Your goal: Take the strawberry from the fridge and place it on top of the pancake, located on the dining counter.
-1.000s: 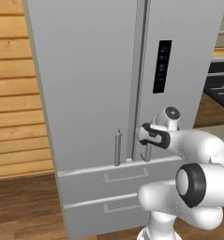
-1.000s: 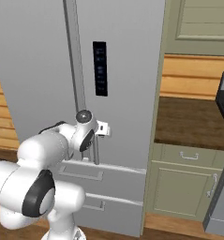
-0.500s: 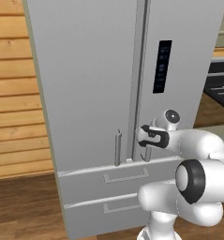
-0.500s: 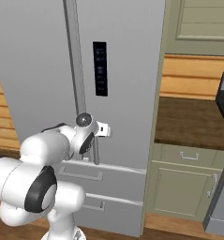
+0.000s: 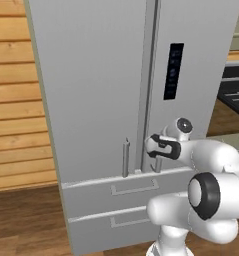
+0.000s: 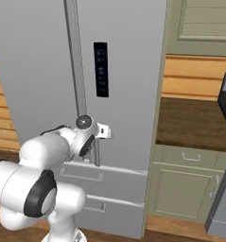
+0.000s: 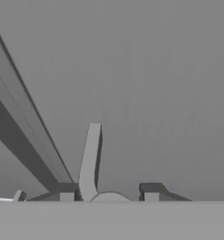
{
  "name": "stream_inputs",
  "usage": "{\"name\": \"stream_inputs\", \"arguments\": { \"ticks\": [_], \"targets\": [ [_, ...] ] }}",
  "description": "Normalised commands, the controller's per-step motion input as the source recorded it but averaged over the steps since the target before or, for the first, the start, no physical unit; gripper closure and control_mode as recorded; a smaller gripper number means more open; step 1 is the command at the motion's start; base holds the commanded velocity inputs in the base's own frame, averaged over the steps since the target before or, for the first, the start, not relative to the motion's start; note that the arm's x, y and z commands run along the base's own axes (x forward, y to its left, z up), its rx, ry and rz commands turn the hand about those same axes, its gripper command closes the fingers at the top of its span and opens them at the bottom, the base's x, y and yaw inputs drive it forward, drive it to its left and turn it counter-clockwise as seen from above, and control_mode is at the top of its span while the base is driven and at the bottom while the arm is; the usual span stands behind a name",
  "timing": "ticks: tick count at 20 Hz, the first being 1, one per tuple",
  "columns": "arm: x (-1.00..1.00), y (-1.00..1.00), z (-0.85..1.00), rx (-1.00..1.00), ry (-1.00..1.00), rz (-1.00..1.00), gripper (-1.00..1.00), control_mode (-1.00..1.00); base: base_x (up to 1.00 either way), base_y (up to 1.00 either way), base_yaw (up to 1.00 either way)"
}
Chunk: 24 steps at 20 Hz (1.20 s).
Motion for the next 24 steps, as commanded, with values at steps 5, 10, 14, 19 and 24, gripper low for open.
{"name": "stream_inputs", "arguments": {
  "ticks": [5, 10, 14, 19, 24],
  "targets": [
    [-0.51, -0.2, -0.05, 0.0, -0.01, 0.0, 1.0, -1.0, 0.0, 0.0, 0.0],
    [-0.65, -0.55, -0.01, 0.0, 0.0, 0.0, 1.0, -1.0, 0.0, 0.0, 0.0],
    [-0.68, -0.78, 0.0, 0.0, 0.0, 0.0, 1.0, -1.0, 0.0, 0.0, 0.0],
    [-0.67, -0.74, 0.0, 0.03, -0.01, 0.0, 1.0, -1.0, 0.0, 0.0, 0.0],
    [-0.81, -0.26, 0.44, 0.04, -0.17, 0.04, -1.0, -1.0, 0.0, 0.0, 0.0]
  ]
}}
